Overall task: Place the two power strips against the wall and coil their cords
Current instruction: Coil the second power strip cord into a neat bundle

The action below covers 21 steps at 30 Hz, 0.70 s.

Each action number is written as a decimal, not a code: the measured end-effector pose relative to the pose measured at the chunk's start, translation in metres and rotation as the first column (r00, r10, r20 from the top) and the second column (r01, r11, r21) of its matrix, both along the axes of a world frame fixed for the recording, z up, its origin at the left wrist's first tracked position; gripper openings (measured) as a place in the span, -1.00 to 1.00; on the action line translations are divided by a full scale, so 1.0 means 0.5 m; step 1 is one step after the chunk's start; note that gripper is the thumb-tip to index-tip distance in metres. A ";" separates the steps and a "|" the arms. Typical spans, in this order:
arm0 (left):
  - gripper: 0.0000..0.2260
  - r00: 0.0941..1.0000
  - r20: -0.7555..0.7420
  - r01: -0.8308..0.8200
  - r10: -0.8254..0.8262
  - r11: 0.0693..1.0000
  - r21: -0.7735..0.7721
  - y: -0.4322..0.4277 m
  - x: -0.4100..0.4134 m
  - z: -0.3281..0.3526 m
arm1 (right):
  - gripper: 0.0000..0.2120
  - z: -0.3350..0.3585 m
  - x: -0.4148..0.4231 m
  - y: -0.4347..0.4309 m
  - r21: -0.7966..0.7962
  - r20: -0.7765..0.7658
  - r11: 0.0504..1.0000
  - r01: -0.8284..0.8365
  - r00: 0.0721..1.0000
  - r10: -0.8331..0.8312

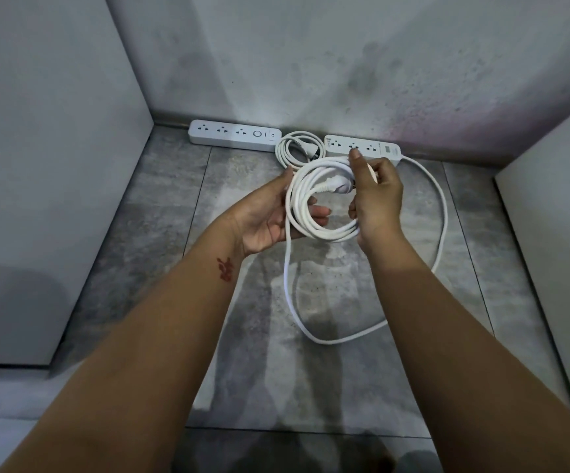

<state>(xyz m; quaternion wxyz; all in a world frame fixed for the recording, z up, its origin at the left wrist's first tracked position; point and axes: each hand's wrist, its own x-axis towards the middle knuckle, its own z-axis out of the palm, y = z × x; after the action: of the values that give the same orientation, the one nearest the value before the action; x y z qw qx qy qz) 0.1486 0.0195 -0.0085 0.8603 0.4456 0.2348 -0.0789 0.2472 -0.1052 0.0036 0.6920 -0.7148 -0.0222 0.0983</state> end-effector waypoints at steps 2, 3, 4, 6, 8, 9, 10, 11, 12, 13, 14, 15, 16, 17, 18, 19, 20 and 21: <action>-0.46 1.000 0.004 0.005 -0.004 0.999 -0.044 0.003 -0.004 -0.001 | -0.71 -0.002 -0.004 0.002 0.028 -0.013 0.998 0.061 0.998 -0.061; -0.47 1.000 0.005 -0.004 0.004 0.998 -0.061 0.003 -0.005 -0.002 | -0.70 -0.003 -0.006 0.004 0.047 -0.021 0.995 0.089 0.996 -0.088; -0.49 1.000 0.006 -0.015 0.015 0.997 -0.075 0.002 -0.005 -0.001 | -0.70 -0.004 -0.007 0.005 0.066 -0.032 0.991 0.115 0.993 -0.113; -0.53 0.999 0.008 -0.031 0.031 0.994 -0.101 -0.005 -0.004 0.003 | -0.68 -0.009 -0.012 0.009 0.090 -0.055 0.982 0.169 0.985 -0.165; -0.54 0.998 0.010 -0.054 0.056 0.989 -0.138 -0.016 0.002 0.010 | -0.66 -0.012 -0.016 0.011 0.107 -0.065 0.968 0.227 0.973 -0.221; -0.54 0.997 0.003 -0.073 0.075 0.986 -0.152 -0.022 0.007 0.012 | -0.66 -0.014 -0.017 0.013 0.107 -0.066 0.962 0.252 0.967 -0.246; -0.54 0.995 -0.012 -0.099 0.098 0.983 -0.153 -0.027 0.013 0.013 | -0.66 -0.015 -0.018 0.014 0.102 -0.070 0.957 0.272 0.962 -0.266; -0.54 0.991 -0.028 -0.130 0.127 0.981 -0.142 -0.031 0.019 0.013 | -0.66 -0.015 -0.019 0.016 0.095 -0.080 0.954 0.284 0.957 -0.277; -0.54 0.987 -0.042 -0.161 0.157 0.979 -0.127 -0.033 0.025 0.013 | -0.66 -0.016 -0.019 0.017 0.090 -0.095 0.953 0.291 0.955 -0.282; -0.54 0.982 -0.047 -0.189 0.185 0.975 -0.117 -0.035 0.031 0.012 | -0.66 -0.019 -0.020 0.018 0.080 -0.112 0.955 0.287 0.954 -0.278; -0.54 0.977 -0.045 -0.213 0.209 0.971 -0.108 -0.036 0.036 0.012 | -0.67 -0.021 -0.022 0.018 0.066 -0.127 0.959 0.274 0.956 -0.264; -0.55 0.973 -0.039 -0.229 0.226 0.969 -0.088 -0.035 0.041 0.013 | -0.67 -0.024 -0.023 0.018 0.048 -0.142 0.966 0.256 0.959 -0.247; -0.55 0.972 -0.035 -0.235 0.233 0.971 -0.049 -0.033 0.045 0.014 | -0.69 -0.028 -0.024 0.017 0.033 -0.158 0.972 0.233 0.962 -0.225; -0.56 0.973 -0.033 -0.229 0.229 0.973 0.004 -0.030 0.047 0.015 | -0.72 -0.032 -0.026 0.014 0.028 -0.177 0.978 0.208 0.964 -0.200; -0.56 0.976 -0.028 -0.212 0.214 0.975 0.060 -0.026 0.048 0.018 | -0.75 -0.034 -0.027 0.011 0.027 -0.198 0.983 0.180 0.965 -0.172; -0.56 0.981 -0.022 -0.189 0.192 0.976 0.109 -0.021 0.048 0.020 | -0.78 -0.034 -0.027 0.006 0.012 -0.205 0.989 0.149 0.968 -0.144; -0.56 0.986 -0.017 -0.160 0.164 0.976 0.146 -0.016 0.047 0.021 | -0.78 -0.032 -0.025 0.002 -0.036 -0.188 0.993 0.112 0.975 -0.117; -0.57 0.991 -0.015 -0.127 0.131 0.977 0.174 -0.011 0.045 0.023 | -0.75 -0.030 -0.022 -0.004 -0.110 -0.155 0.992 0.068 0.984 -0.085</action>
<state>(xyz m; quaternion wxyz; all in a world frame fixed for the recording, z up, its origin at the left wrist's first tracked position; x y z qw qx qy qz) 0.1711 0.0143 0.0029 0.8185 0.5014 0.2804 -0.0080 0.2361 -0.1070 -0.0113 0.6565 -0.7402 0.0659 0.1292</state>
